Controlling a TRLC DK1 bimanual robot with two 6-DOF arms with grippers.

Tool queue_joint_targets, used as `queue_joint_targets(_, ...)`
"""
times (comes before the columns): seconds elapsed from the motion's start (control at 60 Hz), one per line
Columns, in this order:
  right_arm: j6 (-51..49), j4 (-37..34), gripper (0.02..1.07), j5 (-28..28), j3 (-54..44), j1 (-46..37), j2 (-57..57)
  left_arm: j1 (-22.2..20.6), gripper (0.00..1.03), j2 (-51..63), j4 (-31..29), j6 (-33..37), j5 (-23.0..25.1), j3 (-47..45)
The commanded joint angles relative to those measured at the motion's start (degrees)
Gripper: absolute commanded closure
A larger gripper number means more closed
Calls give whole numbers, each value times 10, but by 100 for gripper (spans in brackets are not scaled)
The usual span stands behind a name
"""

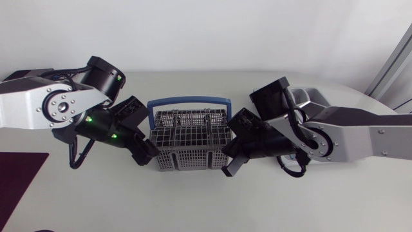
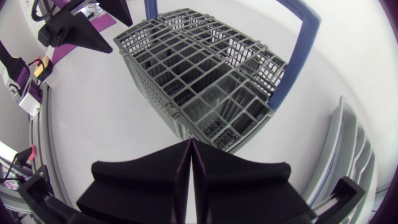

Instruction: Unload the cutlery basket into the drawer organizer.

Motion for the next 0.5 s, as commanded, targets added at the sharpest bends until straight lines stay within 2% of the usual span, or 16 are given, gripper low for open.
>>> queue_joint_targets(0.0,11,5,102,2,15,2,8,-2,6,14,6,8,6,16)
queue_joint_targets(0.483,14,0,102,1,19,11,5,9,6,54,25,8,1,35)
